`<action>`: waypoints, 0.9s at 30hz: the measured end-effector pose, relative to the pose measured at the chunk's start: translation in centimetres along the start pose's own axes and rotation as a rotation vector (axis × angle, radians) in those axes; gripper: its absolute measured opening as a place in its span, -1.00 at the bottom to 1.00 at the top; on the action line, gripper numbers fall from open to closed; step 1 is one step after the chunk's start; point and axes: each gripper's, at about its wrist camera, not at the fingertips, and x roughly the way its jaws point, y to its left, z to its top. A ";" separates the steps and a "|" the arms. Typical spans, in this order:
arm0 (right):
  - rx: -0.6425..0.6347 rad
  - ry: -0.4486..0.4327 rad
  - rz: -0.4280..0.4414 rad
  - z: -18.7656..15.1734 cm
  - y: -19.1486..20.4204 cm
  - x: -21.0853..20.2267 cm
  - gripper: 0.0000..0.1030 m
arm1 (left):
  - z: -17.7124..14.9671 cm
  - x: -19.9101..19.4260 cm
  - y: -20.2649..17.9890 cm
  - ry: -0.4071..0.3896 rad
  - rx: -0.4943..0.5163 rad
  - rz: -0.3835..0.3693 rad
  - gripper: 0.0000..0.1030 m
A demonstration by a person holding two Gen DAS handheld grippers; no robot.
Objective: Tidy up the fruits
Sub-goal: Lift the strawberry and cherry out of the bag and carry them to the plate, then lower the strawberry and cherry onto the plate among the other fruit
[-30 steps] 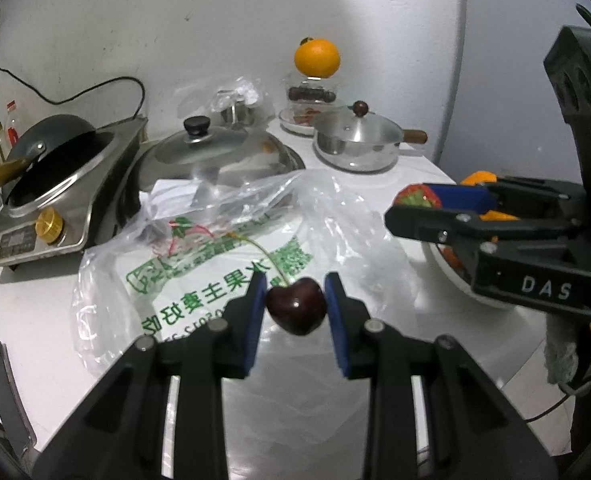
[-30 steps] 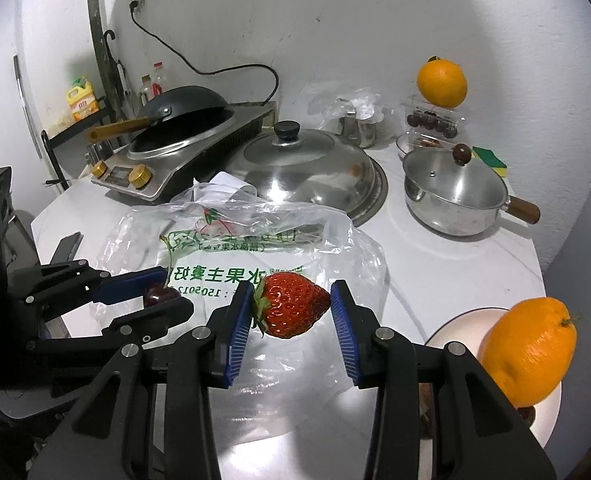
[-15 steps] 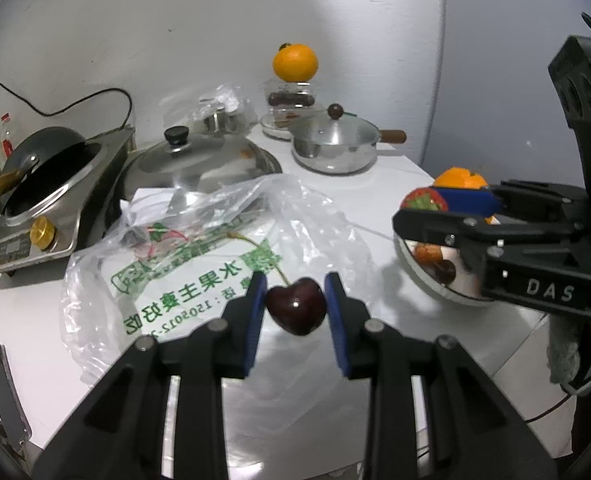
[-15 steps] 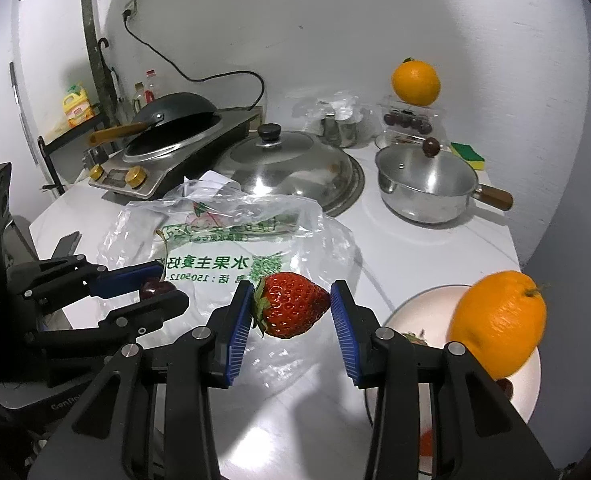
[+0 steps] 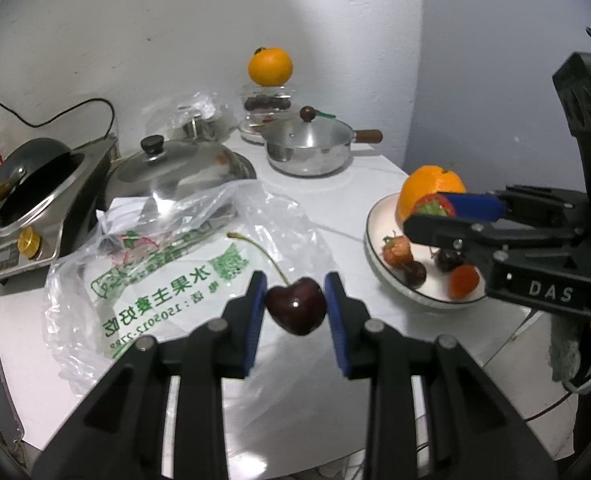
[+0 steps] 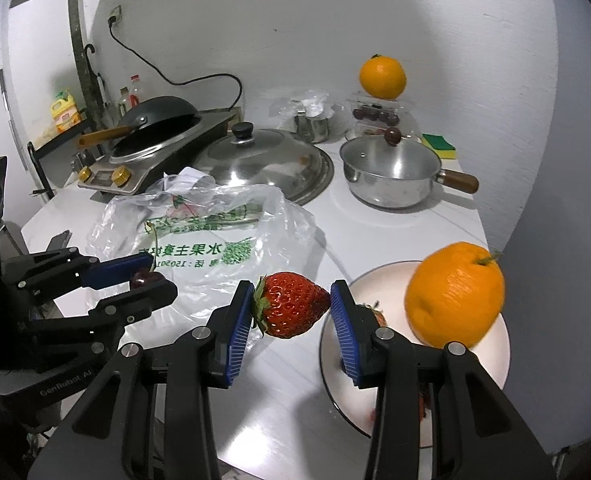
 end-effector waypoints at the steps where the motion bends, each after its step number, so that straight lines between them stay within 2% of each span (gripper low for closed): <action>1: 0.003 0.000 -0.003 -0.1 -0.2 -0.1 -0.19 | 0.0 0.0 -0.2 0.000 0.001 -0.003 -0.40; 27: 0.059 -0.001 -0.045 -2.6 -5.2 -2.6 -0.19 | 0.8 1.6 -5.3 0.021 0.038 -0.067 -0.40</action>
